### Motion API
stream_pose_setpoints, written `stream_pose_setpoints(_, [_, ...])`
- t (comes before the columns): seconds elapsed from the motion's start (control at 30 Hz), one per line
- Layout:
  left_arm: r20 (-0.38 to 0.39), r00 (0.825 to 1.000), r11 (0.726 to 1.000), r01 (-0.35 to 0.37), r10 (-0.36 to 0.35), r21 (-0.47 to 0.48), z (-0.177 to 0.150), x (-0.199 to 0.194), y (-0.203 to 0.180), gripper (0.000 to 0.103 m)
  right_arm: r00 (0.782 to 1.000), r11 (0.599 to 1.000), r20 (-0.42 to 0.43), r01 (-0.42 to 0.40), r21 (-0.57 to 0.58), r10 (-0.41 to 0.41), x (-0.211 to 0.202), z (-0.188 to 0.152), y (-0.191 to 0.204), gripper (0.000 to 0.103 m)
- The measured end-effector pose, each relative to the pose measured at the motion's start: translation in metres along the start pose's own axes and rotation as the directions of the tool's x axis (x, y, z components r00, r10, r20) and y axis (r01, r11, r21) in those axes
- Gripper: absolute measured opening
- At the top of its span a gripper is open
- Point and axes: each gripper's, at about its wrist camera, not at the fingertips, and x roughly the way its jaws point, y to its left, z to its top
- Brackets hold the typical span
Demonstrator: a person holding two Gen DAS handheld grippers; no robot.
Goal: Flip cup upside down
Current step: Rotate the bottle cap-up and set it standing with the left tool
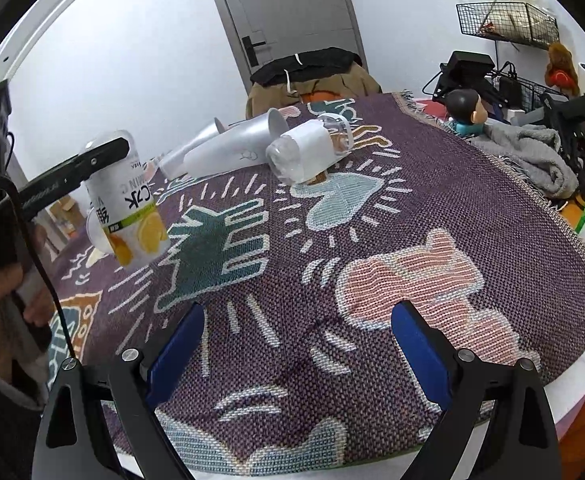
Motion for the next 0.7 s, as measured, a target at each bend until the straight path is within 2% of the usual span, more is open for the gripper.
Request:
stream_pose_setpoints(0.33, [-0.006, 1.0, 1.0, 0.002, -0.003, -0.014, -0.024, 0.001, -0.004, 0.066, 1.0, 1.0, -0.015, 0.007, 0.009, -0.007, 0.01, -0.002, -0.003, 0.095])
stream_pose_setpoints(0.43, [-0.038, 0.999, 1.0, -0.007, 0.007, 0.01, -0.028, 0.001, -0.007, 0.067, 1.0, 1.0, -0.022, 0.002, 0.006, -0.002, 0.013, -0.004, -0.002, 0.095])
stream_pose_setpoints(0.53, [-0.087, 0.996, 1.0, 0.02, -0.02, -0.002, -0.033, 0.002, -0.007, 0.074, 1.0, 1.0, -0.025, -0.002, 0.0, 0.002, 0.013, -0.005, 0.0, 0.095])
stream_pose_setpoints(0.7, [-0.077, 0.997, 0.999, 0.024, -0.027, -0.047, -0.032, -0.01, -0.001, 0.091, 1.0, 1.0, -0.024, -0.021, -0.009, 0.021, 0.012, -0.005, 0.004, 0.095])
